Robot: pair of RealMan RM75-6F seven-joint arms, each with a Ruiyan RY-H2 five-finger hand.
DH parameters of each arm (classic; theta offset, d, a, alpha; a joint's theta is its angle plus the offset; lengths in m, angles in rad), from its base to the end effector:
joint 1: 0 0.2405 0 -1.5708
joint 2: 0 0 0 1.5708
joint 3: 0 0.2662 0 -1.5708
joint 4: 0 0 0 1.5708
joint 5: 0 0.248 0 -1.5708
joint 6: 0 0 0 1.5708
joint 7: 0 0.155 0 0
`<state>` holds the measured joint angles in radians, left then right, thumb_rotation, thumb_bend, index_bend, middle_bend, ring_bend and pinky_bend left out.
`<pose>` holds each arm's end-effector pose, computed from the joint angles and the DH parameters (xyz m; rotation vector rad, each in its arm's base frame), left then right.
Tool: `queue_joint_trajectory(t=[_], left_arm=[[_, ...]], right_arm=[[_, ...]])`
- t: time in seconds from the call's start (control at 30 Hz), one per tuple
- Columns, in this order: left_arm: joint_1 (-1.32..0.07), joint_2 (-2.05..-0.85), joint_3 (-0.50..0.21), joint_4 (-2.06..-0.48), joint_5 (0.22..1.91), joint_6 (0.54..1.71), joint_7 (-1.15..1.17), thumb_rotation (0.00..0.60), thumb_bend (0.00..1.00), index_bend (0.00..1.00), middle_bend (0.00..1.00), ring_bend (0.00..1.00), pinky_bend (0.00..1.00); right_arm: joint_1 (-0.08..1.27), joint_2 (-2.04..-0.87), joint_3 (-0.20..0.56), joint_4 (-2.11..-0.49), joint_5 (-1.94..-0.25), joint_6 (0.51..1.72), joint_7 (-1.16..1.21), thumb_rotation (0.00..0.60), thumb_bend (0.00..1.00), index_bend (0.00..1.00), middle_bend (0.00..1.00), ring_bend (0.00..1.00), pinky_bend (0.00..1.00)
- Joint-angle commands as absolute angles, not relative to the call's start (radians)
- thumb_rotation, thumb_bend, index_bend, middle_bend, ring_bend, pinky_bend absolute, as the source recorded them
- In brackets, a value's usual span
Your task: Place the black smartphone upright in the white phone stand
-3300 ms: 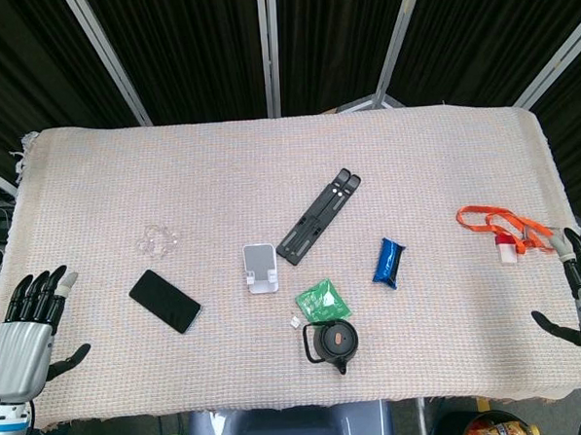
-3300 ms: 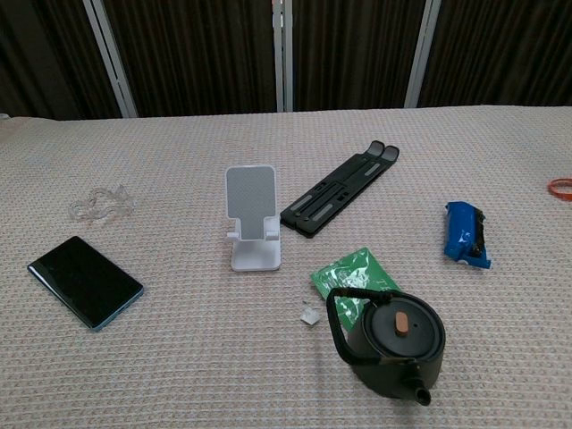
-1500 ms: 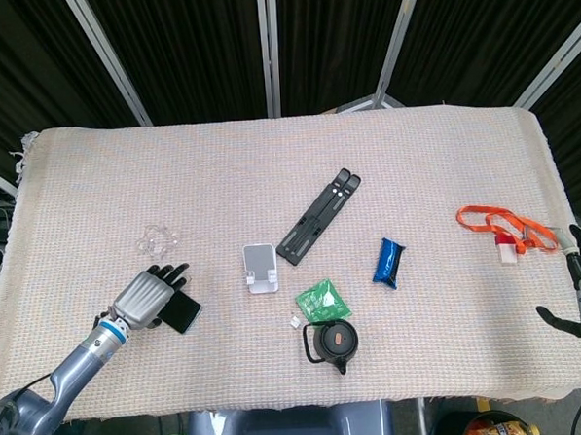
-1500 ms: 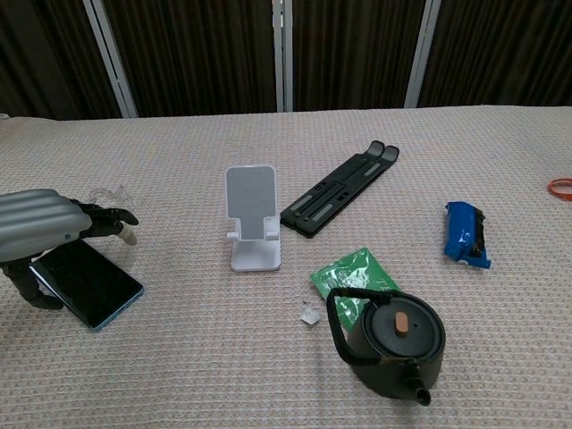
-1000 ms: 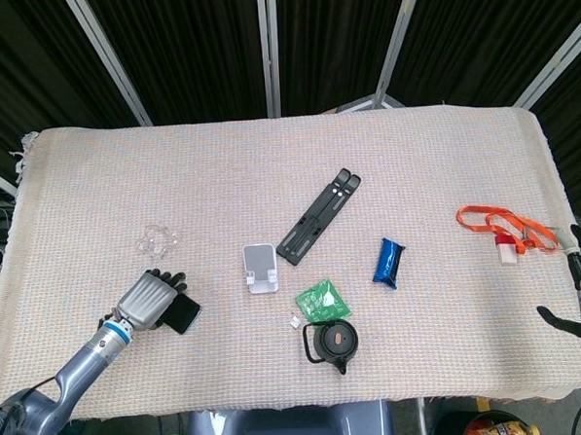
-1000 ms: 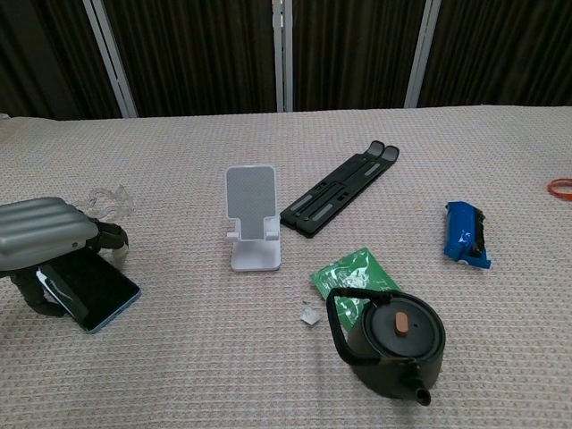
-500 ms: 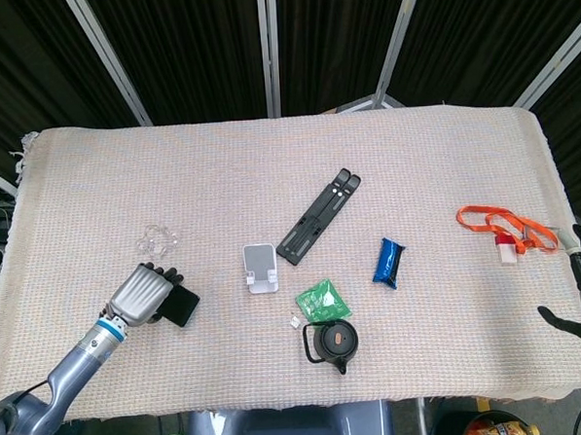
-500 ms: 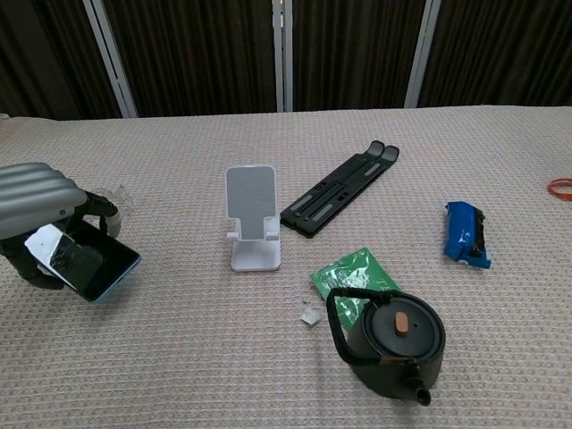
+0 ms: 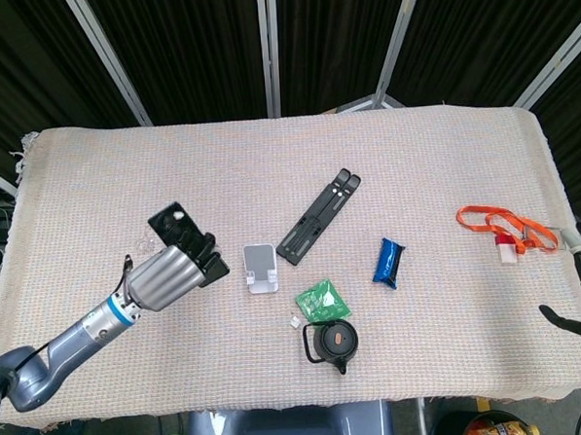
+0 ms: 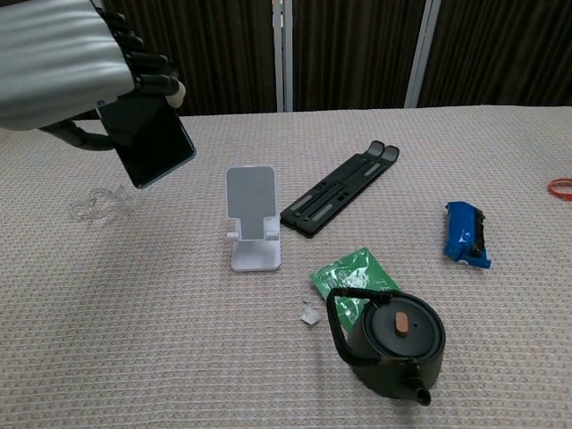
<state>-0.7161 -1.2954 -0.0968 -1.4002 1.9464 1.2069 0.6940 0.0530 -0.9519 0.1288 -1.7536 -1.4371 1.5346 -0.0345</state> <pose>-0.1452 0.3436 0.0304 -1.9956 0.5367 -0.8308 -0.3198 -0.2020 0.1916 1.2752 -0.8032 0.8993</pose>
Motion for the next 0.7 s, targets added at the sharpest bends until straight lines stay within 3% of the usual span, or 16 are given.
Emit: queue_joint_trajectory(t=[0.03, 0.27, 0.7], left_arm=[[-0.818, -1.306, -0.132, -1.374, 1.986, 1.071, 0.899, 0.600, 0.00, 0.67, 0.43, 0.50, 0.47], [-0.899, -1.340, -0.099, -1.375, 2.011, 0.917, 0.961, 0.600, 0.00, 0.67, 0.43, 0.50, 0.46], [-0.943, -1.405, -0.085, -1.352, 2.005, 0.859, 1.007, 0.600, 0.00, 0.67, 0.43, 0.50, 0.46]], right_arm=[[0.049, -0.945, 0.131, -1.751, -1.434, 1.539, -0.018, 0.600, 0.00, 0.00, 0.00, 0.00, 0.00], [0.039, -0.931, 0.136, -1.734, -1.422, 1.543, 0.033, 0.600, 0.00, 0.00, 0.00, 0.00, 0.00], [0.024, -0.910, 0.143, -1.725, -1.418, 1.560, 0.099, 0.600, 0.00, 0.00, 0.00, 0.00, 0.00]])
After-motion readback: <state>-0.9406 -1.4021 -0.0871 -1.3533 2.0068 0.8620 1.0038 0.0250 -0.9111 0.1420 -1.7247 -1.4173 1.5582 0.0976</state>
